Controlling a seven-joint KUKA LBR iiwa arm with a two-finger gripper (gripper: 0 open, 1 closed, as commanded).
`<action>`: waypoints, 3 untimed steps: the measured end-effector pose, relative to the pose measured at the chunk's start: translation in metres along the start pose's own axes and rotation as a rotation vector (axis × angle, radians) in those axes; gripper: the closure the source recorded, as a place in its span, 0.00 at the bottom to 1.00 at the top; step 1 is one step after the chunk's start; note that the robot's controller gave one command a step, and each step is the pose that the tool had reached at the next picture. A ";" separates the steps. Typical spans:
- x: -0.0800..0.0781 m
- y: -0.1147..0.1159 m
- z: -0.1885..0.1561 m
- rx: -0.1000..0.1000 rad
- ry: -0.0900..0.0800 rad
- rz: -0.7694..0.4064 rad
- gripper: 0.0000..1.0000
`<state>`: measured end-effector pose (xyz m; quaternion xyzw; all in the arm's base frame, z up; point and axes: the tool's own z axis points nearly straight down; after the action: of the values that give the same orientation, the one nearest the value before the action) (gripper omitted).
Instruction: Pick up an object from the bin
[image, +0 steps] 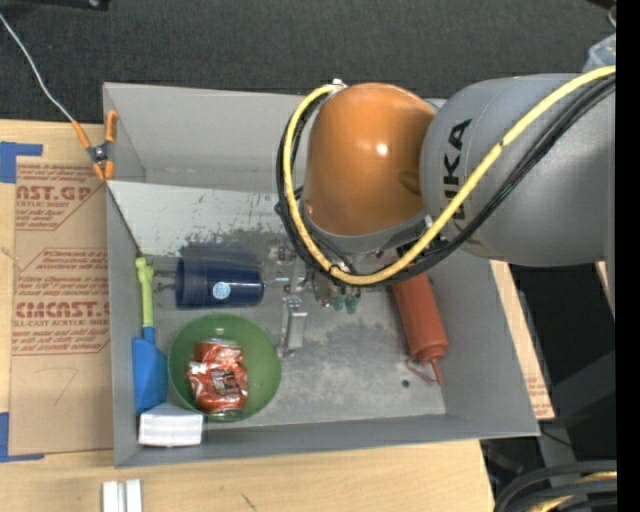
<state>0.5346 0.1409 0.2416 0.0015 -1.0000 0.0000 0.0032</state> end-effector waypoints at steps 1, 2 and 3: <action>-0.001 -0.001 -0.005 -0.001 -0.008 0.002 0.00; 0.020 0.014 0.050 -0.001 -0.006 -0.153 0.00; -0.022 0.059 0.114 -0.002 -0.011 -0.377 1.00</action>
Offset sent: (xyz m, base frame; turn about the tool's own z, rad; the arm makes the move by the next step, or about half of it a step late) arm -0.0431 0.0295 -0.1029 -0.3035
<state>0.5552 0.1996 0.1277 0.1890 -0.9820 -0.0017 -0.0023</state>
